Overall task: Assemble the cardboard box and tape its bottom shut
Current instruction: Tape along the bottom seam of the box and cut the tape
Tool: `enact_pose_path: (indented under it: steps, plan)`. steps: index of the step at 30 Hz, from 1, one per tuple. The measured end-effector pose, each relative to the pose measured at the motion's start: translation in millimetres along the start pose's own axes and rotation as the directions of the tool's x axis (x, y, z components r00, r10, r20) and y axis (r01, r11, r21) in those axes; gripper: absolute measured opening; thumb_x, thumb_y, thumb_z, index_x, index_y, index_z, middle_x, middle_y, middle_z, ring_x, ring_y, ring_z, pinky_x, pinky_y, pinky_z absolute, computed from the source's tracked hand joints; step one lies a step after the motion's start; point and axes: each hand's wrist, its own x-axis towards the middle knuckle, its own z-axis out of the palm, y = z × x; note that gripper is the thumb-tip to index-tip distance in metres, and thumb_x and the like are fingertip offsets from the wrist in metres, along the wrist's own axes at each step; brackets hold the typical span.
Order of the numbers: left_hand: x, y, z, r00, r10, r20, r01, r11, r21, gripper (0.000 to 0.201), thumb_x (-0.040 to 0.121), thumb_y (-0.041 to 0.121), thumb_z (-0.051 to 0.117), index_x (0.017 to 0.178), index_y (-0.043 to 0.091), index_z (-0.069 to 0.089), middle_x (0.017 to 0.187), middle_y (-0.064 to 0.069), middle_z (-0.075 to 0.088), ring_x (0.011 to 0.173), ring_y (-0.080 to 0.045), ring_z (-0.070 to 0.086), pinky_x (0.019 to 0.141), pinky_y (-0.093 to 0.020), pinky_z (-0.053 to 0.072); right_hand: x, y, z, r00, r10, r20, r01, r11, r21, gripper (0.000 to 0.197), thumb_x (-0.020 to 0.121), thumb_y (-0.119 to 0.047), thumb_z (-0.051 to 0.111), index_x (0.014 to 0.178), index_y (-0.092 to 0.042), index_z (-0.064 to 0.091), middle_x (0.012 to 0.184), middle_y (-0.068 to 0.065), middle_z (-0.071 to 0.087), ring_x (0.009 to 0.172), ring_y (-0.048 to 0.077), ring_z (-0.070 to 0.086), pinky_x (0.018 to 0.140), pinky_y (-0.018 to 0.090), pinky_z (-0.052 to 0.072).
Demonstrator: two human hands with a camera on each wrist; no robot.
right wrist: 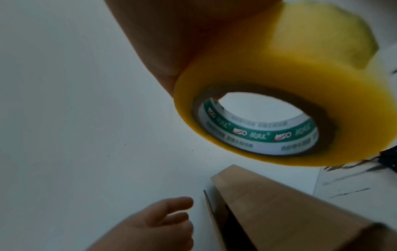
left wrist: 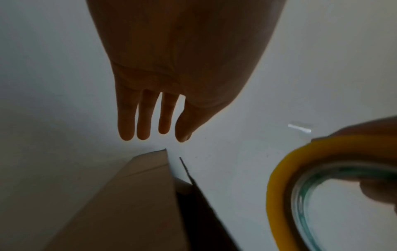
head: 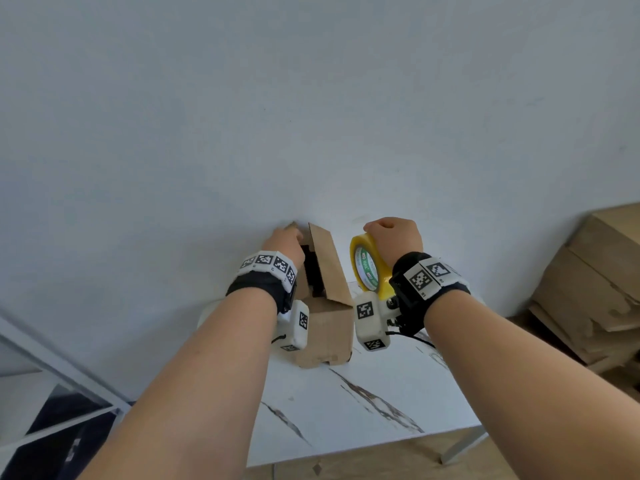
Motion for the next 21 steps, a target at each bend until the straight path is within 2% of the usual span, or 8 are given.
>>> enact_pose_path:
  steps: [3,7,11,14,18,21]
  plan:
    - [9.6,-20.2,3.9,0.997,0.055,0.045,-0.058,0.997,0.059,0.042,0.096,0.009,0.039,0.135,0.017,0.051,0.136,-0.01,0.053,0.116,-0.031,0.057,0.093,-0.032,0.045,1.1,-12.3,18.2,0.998,0.003,-0.056,-0.002,1.0,0.025,0.022,0.088,-0.019,0.057,0.093,-0.007,0.074,0.097,0.009,0.073,0.095,0.026,0.066,0.071,0.028,0.052]
    - [18.7,-42.1,16.9,0.983,0.132,0.126,-0.146,0.984,0.106,0.042,0.091,0.012,0.05,0.132,0.022,0.053,0.133,-0.005,0.058,0.114,-0.026,0.06,0.097,-0.033,0.047,0.0,-22.0,42.9,0.994,0.02,-0.111,-0.018,1.0,0.024,0.025,0.087,-0.019,0.057,0.095,-0.001,0.072,0.101,0.015,0.072,0.099,0.033,0.064,0.084,0.04,0.054]
    - [27.8,-52.0,28.7,0.964,0.142,0.223,-0.158,0.986,0.056,0.048,0.091,0.011,0.053,0.139,0.019,0.048,0.141,-0.007,0.051,0.125,-0.028,0.052,0.105,-0.034,0.043,-1.8,-21.3,64.8,0.99,0.058,-0.127,-0.059,0.998,-0.005,0.029,0.086,-0.019,0.057,0.096,0.004,0.069,0.103,0.021,0.069,0.102,0.039,0.061,0.087,0.047,0.053]
    - [33.1,-56.6,36.8,0.961,0.118,0.25,-0.128,0.991,0.024,0.053,0.093,0.015,0.054,0.144,0.019,0.041,0.146,-0.006,0.045,0.13,-0.026,0.048,0.107,-0.033,0.041,-1.0,-19.4,74.2,0.986,0.091,-0.141,-0.096,0.995,-0.026,0.028,0.085,-0.019,0.057,0.095,0.005,0.069,0.102,0.022,0.068,0.101,0.04,0.061,0.086,0.048,0.053]
    - [37.3,-57.6,45.0,0.962,0.062,0.265,-0.025,0.99,-0.142,0.051,0.09,0.014,0.058,0.139,0.021,0.049,0.14,-0.007,0.051,0.12,-0.03,0.056,0.096,-0.041,0.052,2.8,-22.3,79.9,0.986,0.105,-0.13,-0.112,0.993,-0.045,0.03,0.083,-0.02,0.057,0.096,0.004,0.069,0.103,0.022,0.067,0.102,0.041,0.06,0.085,0.053,0.053]
    - [37.8,-54.3,50.6,0.962,0.03,0.27,0.035,0.972,-0.234,0.047,0.088,0.015,0.062,0.134,0.022,0.054,0.134,-0.009,0.057,0.115,-0.032,0.06,0.093,-0.043,0.054,6.9,-25.8,81.2,0.989,0.086,-0.122,-0.094,0.993,-0.067,0.03,0.082,-0.02,0.058,0.097,0.004,0.068,0.104,0.023,0.066,0.103,0.042,0.059,0.084,0.055,0.053]
